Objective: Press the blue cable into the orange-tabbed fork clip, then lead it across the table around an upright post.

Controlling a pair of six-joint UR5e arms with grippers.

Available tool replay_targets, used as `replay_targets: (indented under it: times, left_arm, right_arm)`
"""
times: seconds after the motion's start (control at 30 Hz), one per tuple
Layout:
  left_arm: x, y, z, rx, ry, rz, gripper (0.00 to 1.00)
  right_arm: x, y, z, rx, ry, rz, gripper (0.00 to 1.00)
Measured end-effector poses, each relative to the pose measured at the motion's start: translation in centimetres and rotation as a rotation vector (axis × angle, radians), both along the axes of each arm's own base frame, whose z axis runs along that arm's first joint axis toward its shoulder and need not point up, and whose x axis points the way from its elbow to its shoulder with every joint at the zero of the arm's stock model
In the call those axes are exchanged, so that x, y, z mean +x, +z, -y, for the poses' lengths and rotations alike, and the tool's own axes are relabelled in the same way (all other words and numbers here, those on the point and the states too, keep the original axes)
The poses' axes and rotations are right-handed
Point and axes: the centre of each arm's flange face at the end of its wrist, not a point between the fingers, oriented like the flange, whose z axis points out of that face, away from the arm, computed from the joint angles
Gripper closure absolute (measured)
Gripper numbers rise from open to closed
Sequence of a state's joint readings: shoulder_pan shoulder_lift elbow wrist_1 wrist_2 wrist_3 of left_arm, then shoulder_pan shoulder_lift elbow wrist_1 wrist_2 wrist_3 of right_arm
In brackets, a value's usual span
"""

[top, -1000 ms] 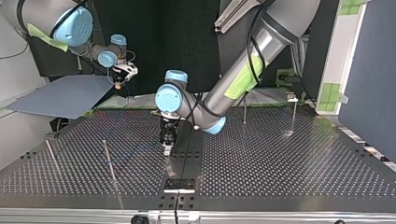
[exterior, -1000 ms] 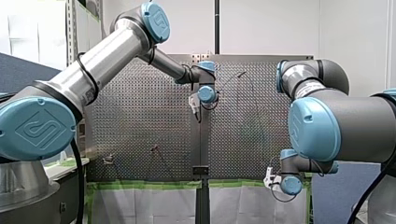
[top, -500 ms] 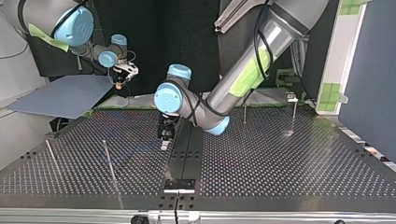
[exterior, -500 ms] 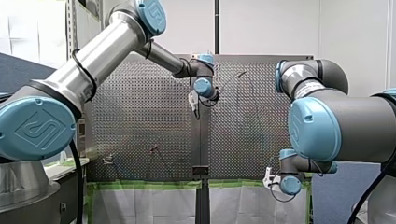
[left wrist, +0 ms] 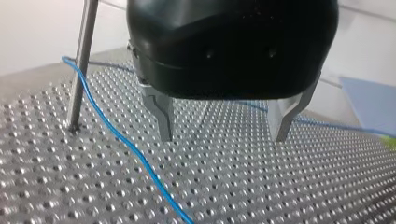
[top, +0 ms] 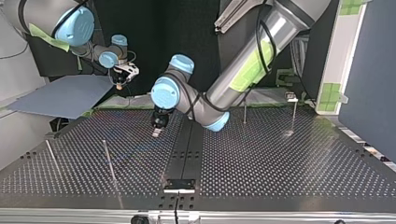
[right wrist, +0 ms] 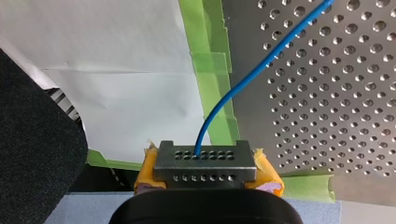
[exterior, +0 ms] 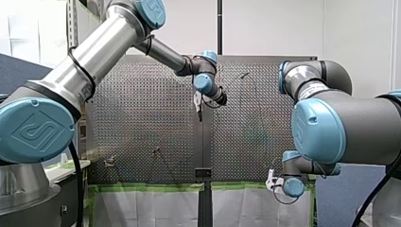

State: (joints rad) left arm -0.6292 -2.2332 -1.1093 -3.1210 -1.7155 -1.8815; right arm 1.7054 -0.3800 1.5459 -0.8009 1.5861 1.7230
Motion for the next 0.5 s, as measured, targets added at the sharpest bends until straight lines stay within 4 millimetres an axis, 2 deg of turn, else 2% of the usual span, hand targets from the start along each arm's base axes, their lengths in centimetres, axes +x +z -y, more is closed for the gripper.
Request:
replay_targets:
  times: [0.2, 0.5]
  left_arm:
    - [-1.2, 2.1, -0.3, -0.023, -0.006, 0.031, 0.00]
    - [-4.0, 7.6, 0.1, -0.081, -0.063, 0.103, 0.00]
  right_arm:
    - [0.0, 0.0, 0.0, 0.002, 0.001, -0.004, 1.00]
    - [0.2, 0.1, 0.2, 0.001, 0.006, -0.010, 1.00]
